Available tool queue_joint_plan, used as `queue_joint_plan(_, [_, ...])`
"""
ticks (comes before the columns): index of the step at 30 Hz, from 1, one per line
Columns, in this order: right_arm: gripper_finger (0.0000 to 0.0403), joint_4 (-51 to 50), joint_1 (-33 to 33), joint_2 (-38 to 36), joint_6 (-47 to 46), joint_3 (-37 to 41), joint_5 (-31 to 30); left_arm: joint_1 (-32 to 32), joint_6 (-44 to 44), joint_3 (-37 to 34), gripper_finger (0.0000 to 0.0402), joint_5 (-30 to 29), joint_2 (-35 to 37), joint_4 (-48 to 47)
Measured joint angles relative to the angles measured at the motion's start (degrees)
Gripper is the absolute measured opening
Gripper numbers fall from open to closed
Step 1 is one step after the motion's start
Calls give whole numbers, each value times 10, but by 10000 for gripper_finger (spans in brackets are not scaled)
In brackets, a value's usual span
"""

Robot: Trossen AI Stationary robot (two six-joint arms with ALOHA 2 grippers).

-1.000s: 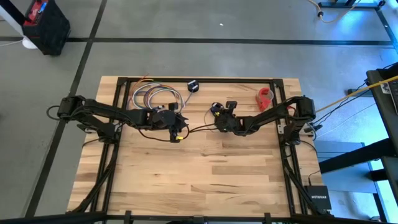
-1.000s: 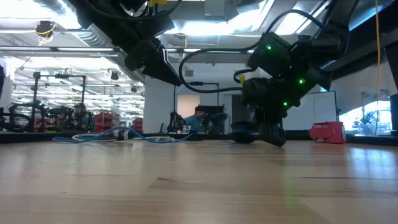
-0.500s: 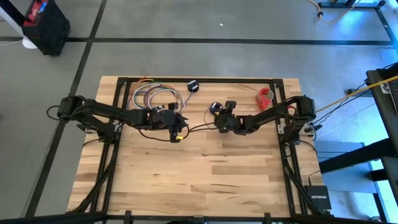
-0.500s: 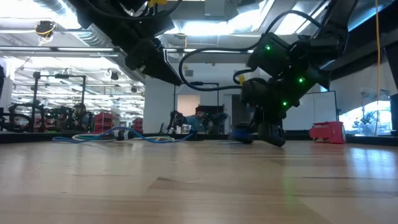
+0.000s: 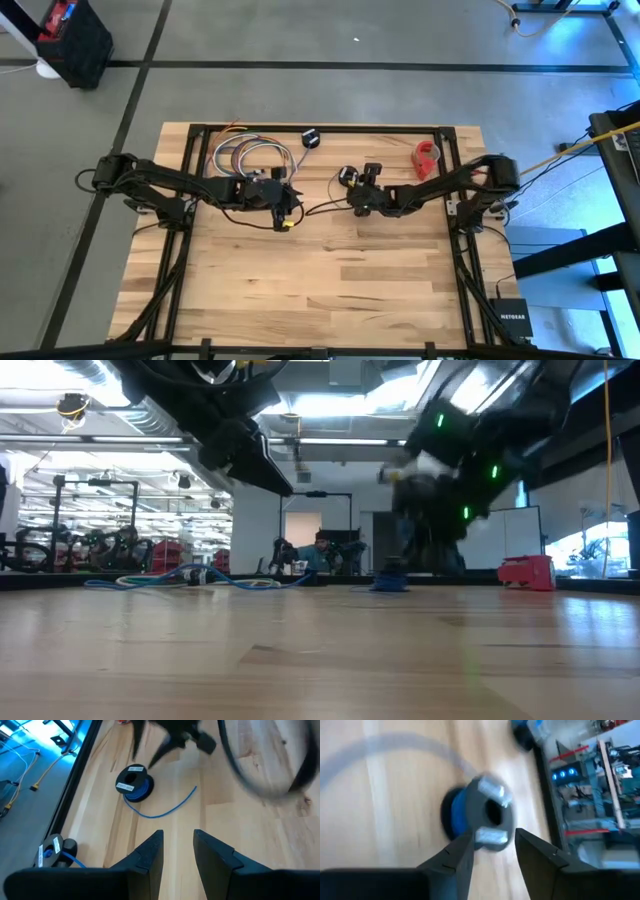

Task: Coil cords
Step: Coil the blue wire onto the black spool, then uncoil the blue wire from the black spool

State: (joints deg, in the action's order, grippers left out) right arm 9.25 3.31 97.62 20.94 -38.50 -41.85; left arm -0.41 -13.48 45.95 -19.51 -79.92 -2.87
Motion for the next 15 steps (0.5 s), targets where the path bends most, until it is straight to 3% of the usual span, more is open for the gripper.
queue_joint_plan(5, [151, -66, -28, -102, -47, -2, 51, -5, 4, 0, 100, 1, 0, -7])
queue_joint_plan(9, [151, -97, -28, -182, -117, -1, 139, -2, 15, -6, 100, 7, 0, 4])
queue_joint_plan(13, [152, -66, 5, -204, -148, 5, 237, 5, 26, -43, 100, 51, 0, 87])
queue_joint_plan(15, [152, -52, 20, -205, -150, 5, 252, 8, 46, -59, 100, 57, -3, 124])
